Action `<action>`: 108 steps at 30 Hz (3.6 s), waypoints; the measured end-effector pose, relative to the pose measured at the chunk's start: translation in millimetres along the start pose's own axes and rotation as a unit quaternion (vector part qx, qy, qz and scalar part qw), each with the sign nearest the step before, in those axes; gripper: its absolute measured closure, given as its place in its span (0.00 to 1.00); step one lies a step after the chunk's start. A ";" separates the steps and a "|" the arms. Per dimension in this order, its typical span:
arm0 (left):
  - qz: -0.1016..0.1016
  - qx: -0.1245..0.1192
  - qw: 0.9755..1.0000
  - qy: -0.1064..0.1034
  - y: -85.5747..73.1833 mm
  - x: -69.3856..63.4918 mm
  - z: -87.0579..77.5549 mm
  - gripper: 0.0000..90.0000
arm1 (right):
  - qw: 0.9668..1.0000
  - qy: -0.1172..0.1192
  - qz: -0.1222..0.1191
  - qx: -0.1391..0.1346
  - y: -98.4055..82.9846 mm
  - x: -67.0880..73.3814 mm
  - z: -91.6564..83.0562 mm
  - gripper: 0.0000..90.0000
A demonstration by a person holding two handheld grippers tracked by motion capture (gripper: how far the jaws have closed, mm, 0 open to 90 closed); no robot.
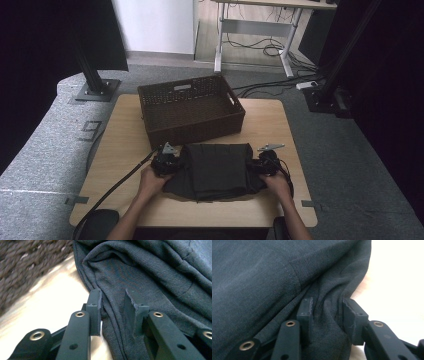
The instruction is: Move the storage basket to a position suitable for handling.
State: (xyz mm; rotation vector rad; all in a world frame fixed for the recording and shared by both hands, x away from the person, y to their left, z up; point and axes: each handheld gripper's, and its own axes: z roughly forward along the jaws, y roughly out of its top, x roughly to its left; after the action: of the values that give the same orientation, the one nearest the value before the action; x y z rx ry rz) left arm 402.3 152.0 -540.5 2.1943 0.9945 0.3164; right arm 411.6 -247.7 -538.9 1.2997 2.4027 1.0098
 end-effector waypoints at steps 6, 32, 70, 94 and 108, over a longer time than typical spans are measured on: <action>0.001 0.009 1.000 -0.001 -13.2 -1.1 -14.7 0.74 | 1.000 0.006 -0.015 0.002 -4.1 16.2 -1.2 0.63; -0.003 0.022 1.000 -0.008 -62.8 -21.3 -63.1 0.74 | 0.997 0.038 -0.071 0.010 -30.8 70.8 -15.8 0.50; -0.030 0.009 0.999 -0.022 -74.0 -29.6 -97.2 0.26 | 0.998 0.025 -0.058 -0.001 -45.1 68.4 -61.2 0.30; -0.041 -0.010 0.998 0.050 -8.0 28.2 -101.7 0.06 | 0.996 -0.092 -0.004 -0.010 -46.9 17.4 -34.6 0.00; -0.045 -0.011 0.997 0.069 25.8 51.3 -106.2 0.17 | 0.996 -0.085 0.010 -0.036 -60.3 6.4 -28.2 0.00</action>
State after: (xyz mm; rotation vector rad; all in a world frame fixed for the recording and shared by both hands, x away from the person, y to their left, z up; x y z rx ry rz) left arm 401.2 230.5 -448.8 2.1231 1.1547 0.4392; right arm 354.9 -277.9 -557.5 1.3305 2.2113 0.9398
